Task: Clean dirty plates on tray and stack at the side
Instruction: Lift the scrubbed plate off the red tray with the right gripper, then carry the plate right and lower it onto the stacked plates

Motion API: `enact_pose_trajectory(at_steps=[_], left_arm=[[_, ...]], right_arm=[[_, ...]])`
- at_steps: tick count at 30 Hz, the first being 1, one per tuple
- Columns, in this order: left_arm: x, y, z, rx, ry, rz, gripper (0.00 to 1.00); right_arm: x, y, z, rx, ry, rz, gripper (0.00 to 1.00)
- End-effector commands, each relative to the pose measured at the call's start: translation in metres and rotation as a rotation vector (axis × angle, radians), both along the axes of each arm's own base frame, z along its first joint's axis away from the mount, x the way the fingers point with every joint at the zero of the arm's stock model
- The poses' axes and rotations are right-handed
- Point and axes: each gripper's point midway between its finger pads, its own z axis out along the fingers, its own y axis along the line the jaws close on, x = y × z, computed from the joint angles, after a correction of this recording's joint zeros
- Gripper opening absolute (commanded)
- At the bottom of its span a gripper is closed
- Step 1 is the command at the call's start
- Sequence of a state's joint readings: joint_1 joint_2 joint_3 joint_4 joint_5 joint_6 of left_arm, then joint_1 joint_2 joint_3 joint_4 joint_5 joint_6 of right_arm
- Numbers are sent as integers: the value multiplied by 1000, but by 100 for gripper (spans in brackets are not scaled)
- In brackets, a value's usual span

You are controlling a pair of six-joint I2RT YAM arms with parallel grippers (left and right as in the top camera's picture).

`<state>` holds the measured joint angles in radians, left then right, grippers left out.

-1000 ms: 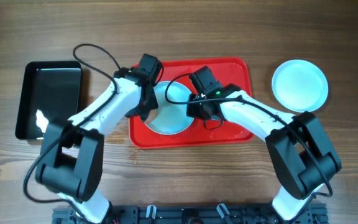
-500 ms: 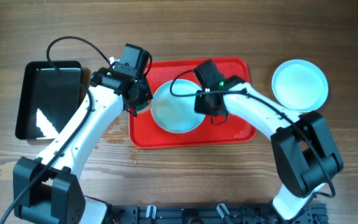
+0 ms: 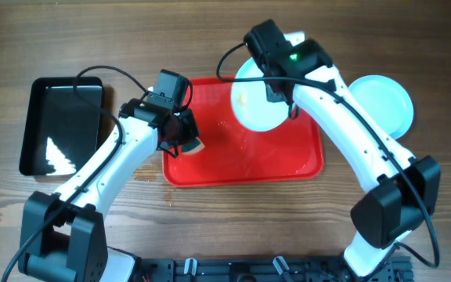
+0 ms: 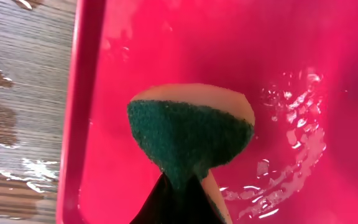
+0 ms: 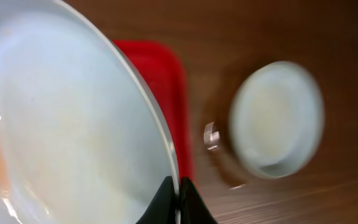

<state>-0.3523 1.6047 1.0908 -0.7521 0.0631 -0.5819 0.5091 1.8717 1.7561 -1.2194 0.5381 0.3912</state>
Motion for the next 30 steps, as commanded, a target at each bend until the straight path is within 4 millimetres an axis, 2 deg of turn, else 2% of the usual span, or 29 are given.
enact_pose_trajectory(at_steps=[1, 4, 11, 17, 30], left_arm=[[-1, -7, 1, -42, 3, -9, 4], [-1, -7, 1, -43, 0, -9, 4], [-1, -7, 0, -43, 1, -9, 5], [-1, -7, 0, -43, 1, -9, 5], [-1, -7, 0, -43, 0, -9, 8]], right_arm=[[8, -21, 44, -283, -88, 87, 4], [7, -21, 59, -414, -120, 119, 4], [-1, 4, 93, -654, -202, 221, 4], [-9, 25, 112, -797, -234, 303, 4], [-12, 30, 114, -817, -241, 318, 4]])
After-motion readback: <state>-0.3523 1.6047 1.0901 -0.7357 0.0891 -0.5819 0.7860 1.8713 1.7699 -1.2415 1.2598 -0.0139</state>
